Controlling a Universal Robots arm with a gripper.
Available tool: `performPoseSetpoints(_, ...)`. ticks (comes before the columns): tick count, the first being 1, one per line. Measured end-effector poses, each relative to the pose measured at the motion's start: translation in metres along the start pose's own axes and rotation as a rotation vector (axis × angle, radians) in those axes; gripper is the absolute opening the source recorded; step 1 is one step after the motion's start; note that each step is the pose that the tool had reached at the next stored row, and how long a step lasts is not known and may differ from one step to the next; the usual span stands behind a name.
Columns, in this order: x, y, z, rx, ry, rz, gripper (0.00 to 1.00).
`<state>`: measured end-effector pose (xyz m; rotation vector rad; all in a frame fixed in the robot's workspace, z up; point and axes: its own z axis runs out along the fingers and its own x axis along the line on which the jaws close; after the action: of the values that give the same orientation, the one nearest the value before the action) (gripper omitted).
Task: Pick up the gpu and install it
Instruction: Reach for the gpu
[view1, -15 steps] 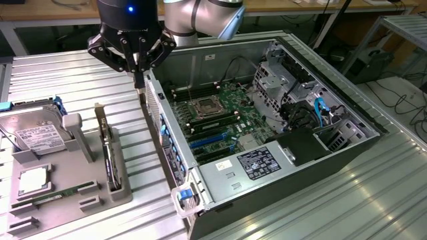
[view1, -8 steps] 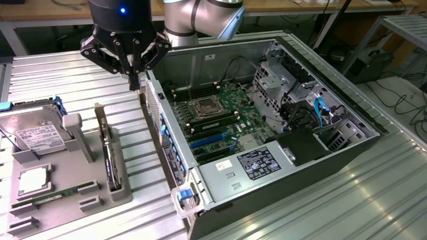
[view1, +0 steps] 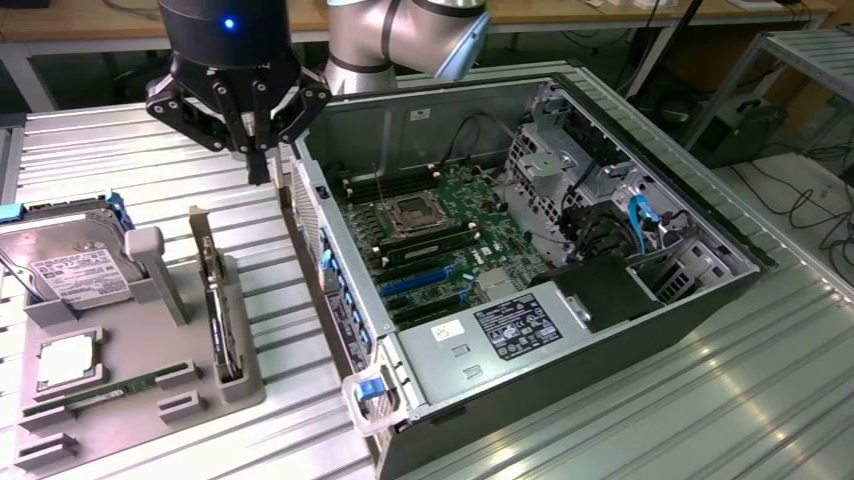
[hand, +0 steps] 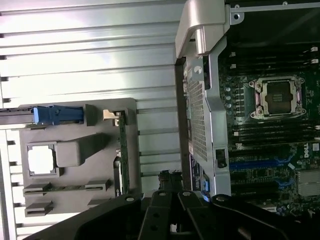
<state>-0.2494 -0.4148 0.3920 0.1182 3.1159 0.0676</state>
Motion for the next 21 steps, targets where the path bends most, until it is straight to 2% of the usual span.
performPoseSetpoints(21,0.029,-0.0098,-0.0007,0.0001,0.0001,0.000,0.11)
